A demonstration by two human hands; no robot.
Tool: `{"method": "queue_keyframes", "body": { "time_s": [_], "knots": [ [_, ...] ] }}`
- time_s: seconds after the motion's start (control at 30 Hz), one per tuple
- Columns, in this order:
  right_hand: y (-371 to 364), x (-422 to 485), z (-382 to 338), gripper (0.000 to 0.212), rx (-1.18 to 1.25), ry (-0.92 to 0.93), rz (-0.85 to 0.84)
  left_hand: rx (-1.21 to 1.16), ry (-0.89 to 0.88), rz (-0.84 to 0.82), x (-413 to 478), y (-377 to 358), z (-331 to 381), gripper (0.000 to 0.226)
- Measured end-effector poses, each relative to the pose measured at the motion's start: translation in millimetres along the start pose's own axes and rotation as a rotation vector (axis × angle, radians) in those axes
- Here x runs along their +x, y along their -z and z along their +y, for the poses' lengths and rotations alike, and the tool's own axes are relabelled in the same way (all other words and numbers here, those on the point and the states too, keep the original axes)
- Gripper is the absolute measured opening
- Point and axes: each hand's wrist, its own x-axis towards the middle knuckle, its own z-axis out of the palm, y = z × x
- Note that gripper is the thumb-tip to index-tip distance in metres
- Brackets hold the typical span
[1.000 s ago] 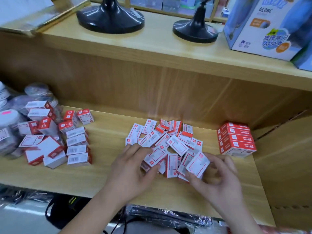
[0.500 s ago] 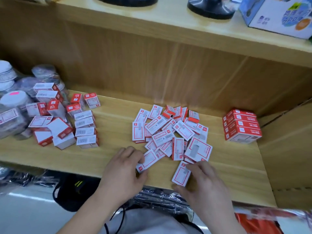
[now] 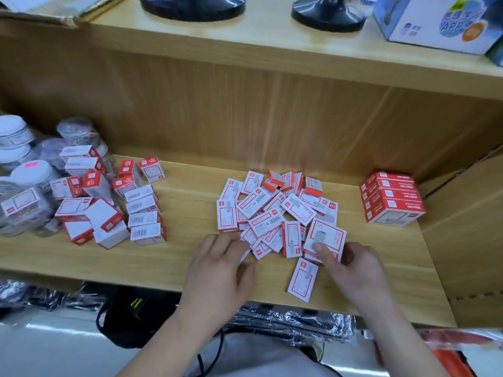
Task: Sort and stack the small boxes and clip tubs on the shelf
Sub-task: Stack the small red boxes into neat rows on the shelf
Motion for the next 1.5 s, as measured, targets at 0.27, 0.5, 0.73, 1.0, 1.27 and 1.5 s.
{"method": "queue_keyframes", "body": {
  "time_s": [0.27,0.5,0.73,1.0,1.27,1.5],
  "knots": [
    [6.6,3.2,-15.1,0.019,0.320,-0.087,-0.017,-0.077,-0.108,-0.040,15.3,-15.7,21.6,0.027],
    [44.7,7.3,8.7,0.025,0.636,-0.060,0.155,-0.064,-0.192,-0.011,51.2,-23.1,36.6,0.022],
    [62.3,9.0,36.5,0.021,0.467,-0.031,0.151,0.162,-0.377,-0.493,115.7,-51.5,71.4,0.067],
    [54.7,-3.6,59.1,0.035,0.564,0.021,0.122,0.259,-0.392,-0.647,125.8,-62.7,87.8,0.067],
    [53.3,-0.2,54.8,0.029,0.761,-0.012,0.103,0.338,-0.385,-0.799,137.4,-58.0,103.5,0.081],
    [50.6,-3.2,57.5,0.035,0.557,0.139,0.190,0.299,-0.400,-0.839,141.1,-55.9,102.7,0.081]
  ]
}}
